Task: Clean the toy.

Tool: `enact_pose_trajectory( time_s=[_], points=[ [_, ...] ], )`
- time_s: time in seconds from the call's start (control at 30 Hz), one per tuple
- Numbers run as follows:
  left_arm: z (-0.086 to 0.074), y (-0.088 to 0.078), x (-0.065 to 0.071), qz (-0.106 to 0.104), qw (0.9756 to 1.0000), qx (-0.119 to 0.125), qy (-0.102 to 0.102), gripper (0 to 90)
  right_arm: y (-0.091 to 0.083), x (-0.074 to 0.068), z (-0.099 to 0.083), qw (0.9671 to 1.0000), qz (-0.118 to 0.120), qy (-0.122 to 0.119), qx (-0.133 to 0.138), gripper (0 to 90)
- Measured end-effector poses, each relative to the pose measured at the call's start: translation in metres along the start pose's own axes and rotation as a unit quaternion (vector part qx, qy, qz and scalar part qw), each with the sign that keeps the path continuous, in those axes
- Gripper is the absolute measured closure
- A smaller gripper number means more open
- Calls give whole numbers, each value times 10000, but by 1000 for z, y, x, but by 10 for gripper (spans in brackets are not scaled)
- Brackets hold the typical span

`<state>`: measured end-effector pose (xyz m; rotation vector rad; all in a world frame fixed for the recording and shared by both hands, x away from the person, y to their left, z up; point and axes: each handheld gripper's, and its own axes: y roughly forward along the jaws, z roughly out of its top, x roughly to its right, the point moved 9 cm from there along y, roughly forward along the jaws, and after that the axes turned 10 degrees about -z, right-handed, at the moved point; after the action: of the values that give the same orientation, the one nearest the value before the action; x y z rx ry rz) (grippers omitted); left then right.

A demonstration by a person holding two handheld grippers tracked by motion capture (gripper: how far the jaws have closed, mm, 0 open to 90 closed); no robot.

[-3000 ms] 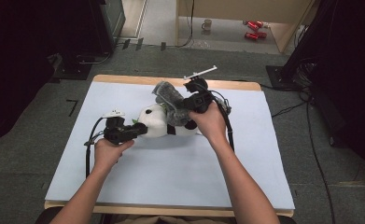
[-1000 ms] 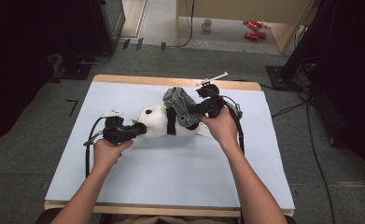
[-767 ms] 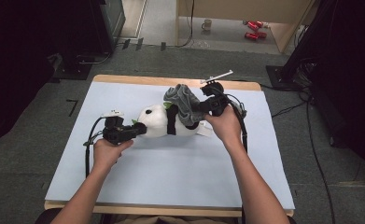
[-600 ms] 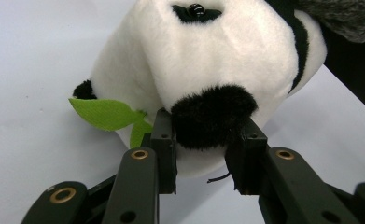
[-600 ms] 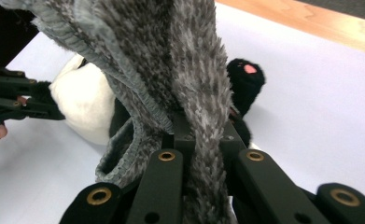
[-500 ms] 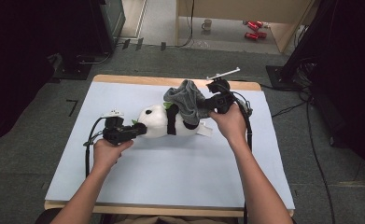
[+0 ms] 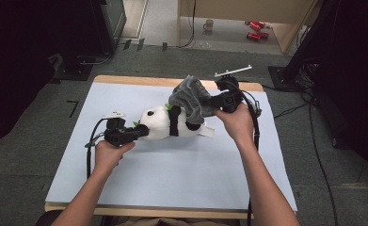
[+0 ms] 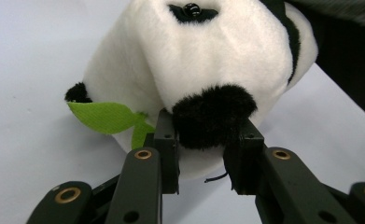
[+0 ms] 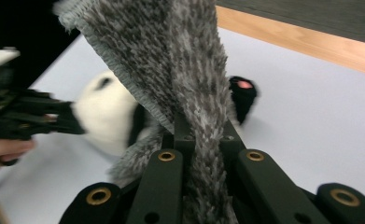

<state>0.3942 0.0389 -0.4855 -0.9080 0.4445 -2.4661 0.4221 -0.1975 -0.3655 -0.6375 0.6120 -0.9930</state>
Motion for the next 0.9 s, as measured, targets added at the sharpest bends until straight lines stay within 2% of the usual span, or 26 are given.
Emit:
enact_pose_trajectory(
  time_s=[0.3,0.37,0.5,0.57,0.67,0.77,0.8,0.87,0.9],
  points=[
    [3,-10,10,-188,9992,18,-338,714,5,-54,0,9976,607,-347,-29,847],
    [4,-14,13,-205,9992,5,-342,715,5,-65,0,9963,754,-398,-47,847],
    [5,-21,16,-226,9991,9,-347,717,1,-90,2,9925,1128,-471,-37,847],
    [4,-22,15,-214,9991,-2,-368,716,-6,-103,5,9884,1465,-405,14,846],
    [5,-22,11,-213,9988,51,-443,717,-13,-115,9,9846,1702,-399,101,845],
    [5,-23,9,-230,9986,60,-470,716,-9,-114,9,9848,1698,-368,37,843],
    [5,-23,9,-222,9987,57,-451,716,-2,-108,8,9866,1596,-326,-14,844],
    [6,-22,10,-214,9988,67,-439,716,11,-91,5,9930,1104,-390,-126,843],
    [6,-22,10,-215,9988,71,-439,716,18,-84,2,9946,920,-433,-192,841]
  ],
)
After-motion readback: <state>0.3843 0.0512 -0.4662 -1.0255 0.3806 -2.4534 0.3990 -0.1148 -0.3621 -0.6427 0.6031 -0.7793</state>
